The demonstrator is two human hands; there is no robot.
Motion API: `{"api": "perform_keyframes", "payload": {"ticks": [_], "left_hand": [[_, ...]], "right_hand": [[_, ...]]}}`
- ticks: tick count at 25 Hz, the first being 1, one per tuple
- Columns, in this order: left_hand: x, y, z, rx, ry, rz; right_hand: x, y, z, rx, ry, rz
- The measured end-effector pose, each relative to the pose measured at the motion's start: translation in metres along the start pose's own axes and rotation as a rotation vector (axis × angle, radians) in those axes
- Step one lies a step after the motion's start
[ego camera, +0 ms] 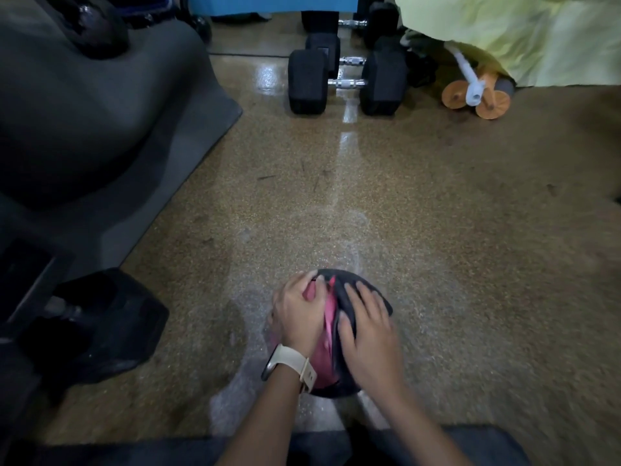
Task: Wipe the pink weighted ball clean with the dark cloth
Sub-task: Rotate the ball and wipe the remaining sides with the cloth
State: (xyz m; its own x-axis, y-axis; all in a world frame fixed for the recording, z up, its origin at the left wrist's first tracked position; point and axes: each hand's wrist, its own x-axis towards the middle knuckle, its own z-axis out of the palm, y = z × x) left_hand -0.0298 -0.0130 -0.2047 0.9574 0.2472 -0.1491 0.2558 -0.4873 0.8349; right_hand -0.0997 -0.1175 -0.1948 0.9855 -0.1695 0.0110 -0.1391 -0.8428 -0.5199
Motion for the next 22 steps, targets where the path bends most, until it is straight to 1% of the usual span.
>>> {"api": "perform_keyframes", "payload": {"ticks": [1,3,4,5,6,8,9,10,11,13,14,15,16,17,18,19,20,22], "left_hand": [[0.0,0.001,0.001,0.028,-0.005,-0.015],[-0.004,0.001,0.001,0.047,-0.008,-0.034],[-0.005,0.001,0.0,0.045,-0.009,-0.033],[-0.003,0.003,-0.001,0.034,-0.016,-0.038],[0.001,0.003,-0.002,0.021,-0.022,-0.039],[0.006,0.002,-0.004,-0.006,-0.017,-0.04],[0.007,0.002,-0.005,-0.013,-0.015,-0.045],[0.008,0.002,-0.005,-0.012,-0.014,-0.055],[0.008,0.002,-0.005,0.004,-0.015,-0.065],[0.004,0.0,-0.002,0.019,-0.009,-0.065],[0.004,0.0,-0.001,0.023,-0.008,-0.076],[0.005,0.001,-0.001,0.029,-0.012,-0.093],[0.008,0.001,-0.001,0.042,-0.024,-0.105],[0.012,0.0,0.0,0.059,-0.042,-0.115],[0.015,0.001,0.0,0.07,-0.057,-0.12],[0.015,0.003,0.001,0.083,-0.065,-0.117],[0.011,0.005,0.001,0.105,-0.067,-0.112],[-0.005,0.007,0.001,0.183,-0.079,-0.099]], "right_hand": [[0.023,0.003,-0.002,0.048,-0.048,0.051],[0.069,0.004,-0.007,0.184,-0.14,0.229],[0.078,0.001,-0.008,0.218,-0.122,0.269],[0.073,-0.002,-0.004,0.191,-0.079,0.277],[0.055,-0.008,0.001,0.14,-0.01,0.242],[0.0,-0.017,0.01,0.061,0.126,0.095],[-0.008,-0.014,0.009,0.041,0.144,0.047],[0.0,-0.011,0.006,0.028,0.121,0.009],[0.018,-0.006,0.004,0.032,0.064,0.004],[0.067,-0.004,-0.005,0.125,-0.113,0.133],[0.084,-0.002,-0.008,0.175,-0.162,0.186],[0.086,-0.004,-0.005,0.149,-0.14,0.175],[0.074,-0.005,0.0,0.081,-0.08,0.143],[0.05,-0.008,0.004,0.038,-0.008,0.067],[0.02,-0.008,0.009,0.063,0.048,-0.004],[-0.01,-0.003,0.014,0.131,0.076,-0.019],[-0.026,0.002,0.014,0.194,0.097,-0.007],[-0.011,0.016,0.012,0.324,0.144,0.073]]}}
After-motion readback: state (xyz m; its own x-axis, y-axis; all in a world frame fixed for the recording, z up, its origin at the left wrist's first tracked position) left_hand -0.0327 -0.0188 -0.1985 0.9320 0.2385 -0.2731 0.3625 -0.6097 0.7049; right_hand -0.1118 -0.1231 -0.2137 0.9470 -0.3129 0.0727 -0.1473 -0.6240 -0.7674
